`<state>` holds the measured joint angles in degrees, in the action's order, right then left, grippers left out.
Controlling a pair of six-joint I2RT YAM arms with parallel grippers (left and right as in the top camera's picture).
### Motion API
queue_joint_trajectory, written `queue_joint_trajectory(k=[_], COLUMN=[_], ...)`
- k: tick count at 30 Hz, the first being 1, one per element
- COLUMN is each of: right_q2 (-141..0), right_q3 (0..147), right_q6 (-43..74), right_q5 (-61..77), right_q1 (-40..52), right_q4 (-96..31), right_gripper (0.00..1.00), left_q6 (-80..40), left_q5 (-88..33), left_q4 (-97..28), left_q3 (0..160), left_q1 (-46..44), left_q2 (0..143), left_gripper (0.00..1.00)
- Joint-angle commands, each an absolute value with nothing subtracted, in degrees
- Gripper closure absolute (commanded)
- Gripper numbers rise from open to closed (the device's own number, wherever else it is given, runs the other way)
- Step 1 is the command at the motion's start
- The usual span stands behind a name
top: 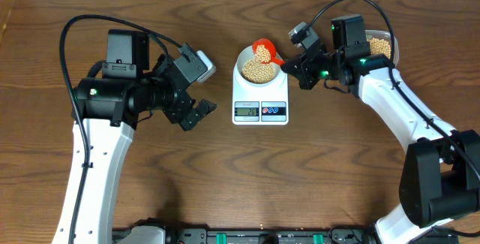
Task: Scoop item into bowl and weigh 50g on scale
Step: 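Move the filled scoop over the white bowl on the scale, then tilt the scoop with the right gripper, pouring soybeans into the bowl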
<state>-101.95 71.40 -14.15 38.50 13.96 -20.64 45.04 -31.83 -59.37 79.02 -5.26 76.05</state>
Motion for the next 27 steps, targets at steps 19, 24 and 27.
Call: queue_joint_trajectory(k=[19,24,27], right_q2=[-102.32,-102.32,-102.32], right_q3=[71.11,71.13,71.11], right_q6=[-19.66,-19.79,-20.45], right_q5=[37.19,37.65,36.86], right_q1=[14.09,14.09,14.09], right_q4=[-19.92,-20.05,-19.90], right_gripper=[0.99,0.99,0.99], left_q6=[45.39,45.41,45.41], left_q5=[-32.77,-32.77,-32.77], left_q4=[-59.53,-59.53,-59.53], left_q3=[80.07,80.07,80.07], left_q1=[-5.06,-5.06,-5.06], left_q2=[75.99,75.99,75.99], left_gripper=[0.02,0.02,0.02])
